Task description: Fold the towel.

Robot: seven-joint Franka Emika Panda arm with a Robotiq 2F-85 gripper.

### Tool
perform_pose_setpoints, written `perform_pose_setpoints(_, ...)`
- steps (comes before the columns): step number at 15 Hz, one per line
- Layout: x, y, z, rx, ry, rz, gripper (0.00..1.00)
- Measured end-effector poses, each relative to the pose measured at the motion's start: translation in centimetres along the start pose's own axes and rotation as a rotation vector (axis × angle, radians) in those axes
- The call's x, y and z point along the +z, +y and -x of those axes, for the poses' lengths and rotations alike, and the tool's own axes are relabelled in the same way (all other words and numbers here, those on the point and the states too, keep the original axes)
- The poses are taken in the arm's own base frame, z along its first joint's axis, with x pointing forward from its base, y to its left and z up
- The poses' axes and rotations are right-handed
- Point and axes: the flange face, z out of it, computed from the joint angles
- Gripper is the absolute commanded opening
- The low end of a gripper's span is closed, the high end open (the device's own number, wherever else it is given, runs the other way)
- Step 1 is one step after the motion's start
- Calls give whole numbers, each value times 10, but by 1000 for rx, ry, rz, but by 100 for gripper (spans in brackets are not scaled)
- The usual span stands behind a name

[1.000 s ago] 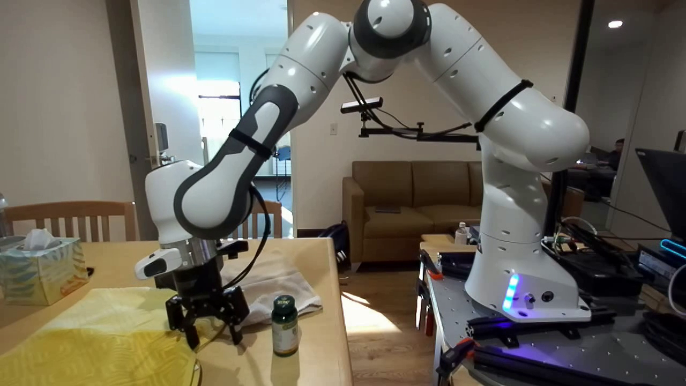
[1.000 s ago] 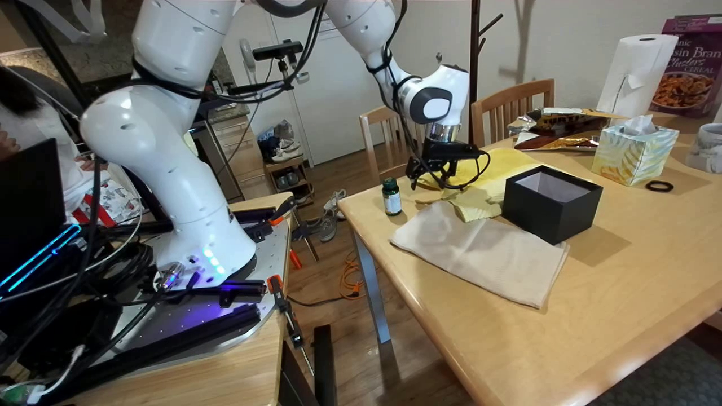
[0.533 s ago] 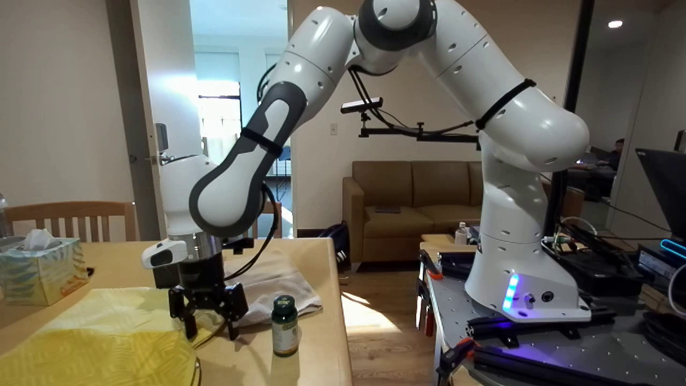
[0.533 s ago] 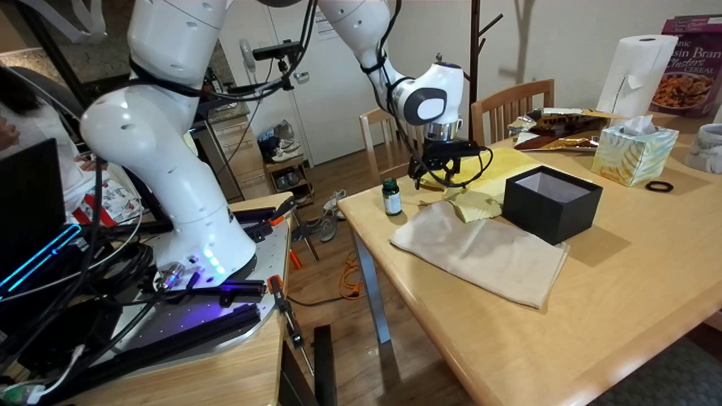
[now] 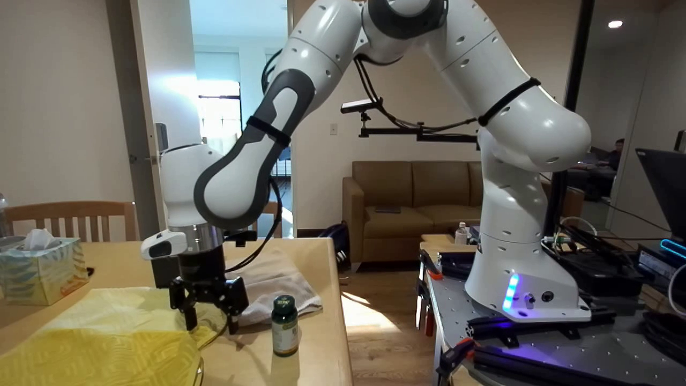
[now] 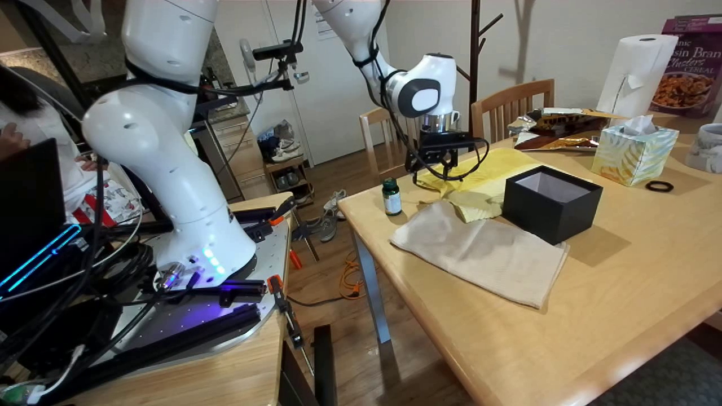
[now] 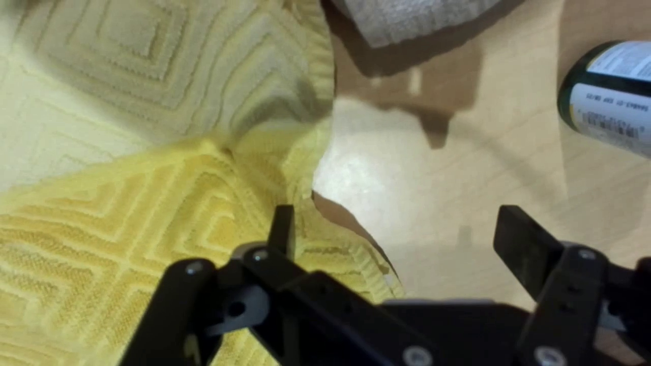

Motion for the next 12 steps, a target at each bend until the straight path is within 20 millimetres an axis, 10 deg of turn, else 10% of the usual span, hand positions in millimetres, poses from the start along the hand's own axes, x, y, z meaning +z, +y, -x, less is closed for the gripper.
perform_pose_setpoints(12, 19, 4, 14, -34, -52, -16, 100)
